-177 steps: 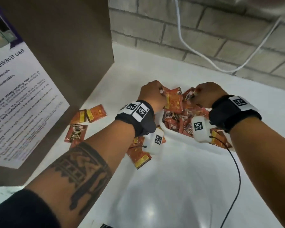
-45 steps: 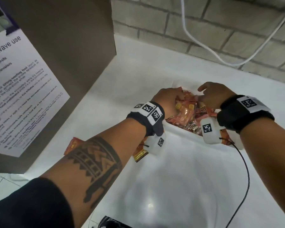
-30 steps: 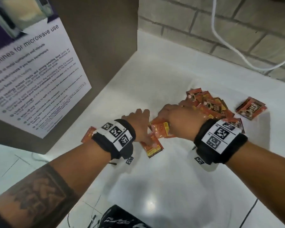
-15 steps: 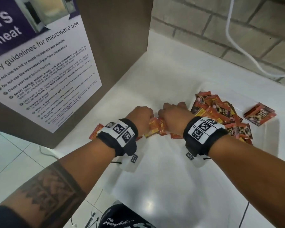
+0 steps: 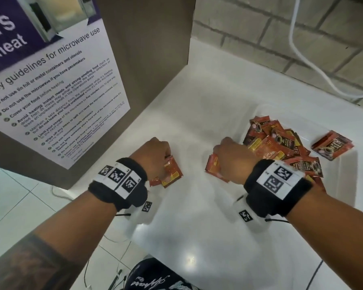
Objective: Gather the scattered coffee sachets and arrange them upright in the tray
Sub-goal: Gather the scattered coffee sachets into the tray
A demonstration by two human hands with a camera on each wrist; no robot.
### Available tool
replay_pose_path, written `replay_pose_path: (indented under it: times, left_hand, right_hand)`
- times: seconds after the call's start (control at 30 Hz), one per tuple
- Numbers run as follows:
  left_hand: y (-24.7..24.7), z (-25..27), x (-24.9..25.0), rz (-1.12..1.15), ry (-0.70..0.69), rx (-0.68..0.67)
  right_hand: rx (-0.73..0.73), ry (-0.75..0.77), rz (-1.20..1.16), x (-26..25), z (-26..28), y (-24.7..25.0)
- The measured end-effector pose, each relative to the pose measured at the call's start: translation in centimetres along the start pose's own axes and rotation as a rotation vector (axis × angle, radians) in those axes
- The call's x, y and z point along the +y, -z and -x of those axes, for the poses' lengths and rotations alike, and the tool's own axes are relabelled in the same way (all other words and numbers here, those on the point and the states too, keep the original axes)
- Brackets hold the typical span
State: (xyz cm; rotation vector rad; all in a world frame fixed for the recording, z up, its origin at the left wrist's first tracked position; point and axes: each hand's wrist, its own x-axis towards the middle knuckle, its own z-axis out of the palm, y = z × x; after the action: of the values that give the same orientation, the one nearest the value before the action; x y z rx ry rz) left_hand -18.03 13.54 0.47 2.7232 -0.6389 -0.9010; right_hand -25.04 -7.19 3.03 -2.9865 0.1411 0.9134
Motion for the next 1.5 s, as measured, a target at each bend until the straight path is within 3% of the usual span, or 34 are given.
replay_pose_path:
  times: [0.37,0.5,0.8,0.9,1.03,1.23,1.37,1.5]
  left_hand:
    - [-0.5,-1.6,0.8,0.035,-0.098,0.090]
    - [-0.2,-1.8,0.9,0.135,-0.150,0.178]
    - [4.8,-0.2,-2.5,0.496,-0.082,0.339]
    - [6.6,1.7,-4.1,0.532,-0.050,0.333]
    - [6.8,3.7,-5.3,0.488,-0.005,0.280]
    - [3.4,4.2,-6.2,0.129,0.150,0.058]
    - [1.3,3.3,-6.2,0.029,0.219,0.051]
    - [1.7,2.4,-6.1,0.044,0.181,0.099]
  right_hand:
    - [-0.002,-0.189,-0.102,-1.0,-1.0,-2.4]
    - [0.014,-0.133,-0.083,-1.0,-1.2,-2.5]
    - [0.072,-0.037,0.052,-1.8,-1.6,-2.6]
    - [0.082,0.018,-0.088,-2.3,-1.8,-1.8]
    - [0.166,0.175,-0.204,-3.7,-1.9,-0.1]
    - [0.160,0.425,-0.278,-7.5,-3.5,2.1]
    - [0.088,0.454,-0.161,-9.2,-6.4,2.0]
    - [0.008,0.439,-0.109,-9.4,-8.3,1.9]
